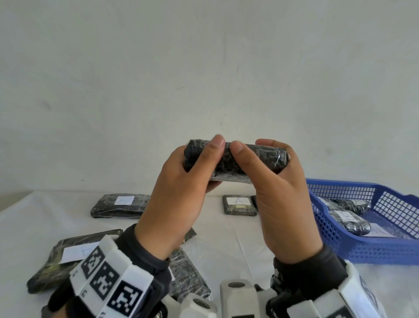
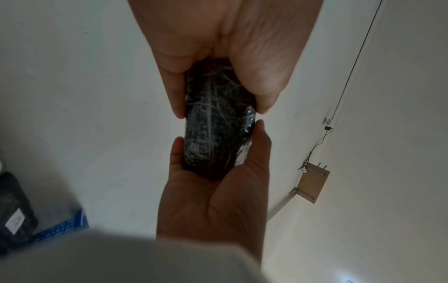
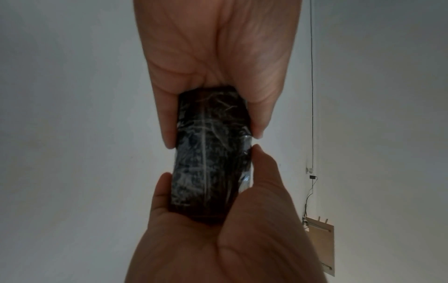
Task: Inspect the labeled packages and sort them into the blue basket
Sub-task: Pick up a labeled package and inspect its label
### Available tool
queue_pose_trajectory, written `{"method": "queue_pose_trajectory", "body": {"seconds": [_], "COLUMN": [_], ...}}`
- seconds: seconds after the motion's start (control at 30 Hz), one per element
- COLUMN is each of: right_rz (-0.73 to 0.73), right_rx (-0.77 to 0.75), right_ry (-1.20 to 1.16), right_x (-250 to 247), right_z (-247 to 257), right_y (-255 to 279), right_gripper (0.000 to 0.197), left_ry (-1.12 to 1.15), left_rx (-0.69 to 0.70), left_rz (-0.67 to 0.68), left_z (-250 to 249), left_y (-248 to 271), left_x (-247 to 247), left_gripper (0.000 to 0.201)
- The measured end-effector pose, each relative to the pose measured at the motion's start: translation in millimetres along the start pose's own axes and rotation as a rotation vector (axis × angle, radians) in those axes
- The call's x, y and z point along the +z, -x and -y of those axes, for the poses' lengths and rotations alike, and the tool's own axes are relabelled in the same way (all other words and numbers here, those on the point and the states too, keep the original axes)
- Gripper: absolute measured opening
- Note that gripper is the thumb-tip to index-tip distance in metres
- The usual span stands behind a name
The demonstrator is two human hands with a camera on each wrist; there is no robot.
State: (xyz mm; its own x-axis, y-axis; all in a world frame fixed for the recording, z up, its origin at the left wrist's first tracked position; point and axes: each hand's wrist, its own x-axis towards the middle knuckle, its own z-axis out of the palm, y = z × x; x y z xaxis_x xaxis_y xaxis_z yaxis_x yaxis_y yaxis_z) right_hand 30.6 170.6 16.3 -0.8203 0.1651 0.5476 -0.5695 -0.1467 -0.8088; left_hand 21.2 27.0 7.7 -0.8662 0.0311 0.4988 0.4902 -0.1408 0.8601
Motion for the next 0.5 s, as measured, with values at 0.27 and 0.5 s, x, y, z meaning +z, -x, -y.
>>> {"method": "queue_pose_trajectory", "body": {"seconds": [0.27,0.5], "right_rz": [-0.014,0.157], "right_rx": [-0.075,-0.2], "right_ry": [0.112,0.381], "right_x": [3.7,-9.3], "right_z": [-0.8,-6.9], "right_y": [2.9,-0.4], "right_gripper": [0.039,0.033], "left_ry": [0.107,0.168], "left_rx": [-0.02,-0.007], "left_rz": [0.011,0.008], "left_z": [-1.3,-2.9], "left_y": [-1.7,-3.3], "left_x": [-1.6,-3.3], "left_gripper": [0.054,0.05]}}
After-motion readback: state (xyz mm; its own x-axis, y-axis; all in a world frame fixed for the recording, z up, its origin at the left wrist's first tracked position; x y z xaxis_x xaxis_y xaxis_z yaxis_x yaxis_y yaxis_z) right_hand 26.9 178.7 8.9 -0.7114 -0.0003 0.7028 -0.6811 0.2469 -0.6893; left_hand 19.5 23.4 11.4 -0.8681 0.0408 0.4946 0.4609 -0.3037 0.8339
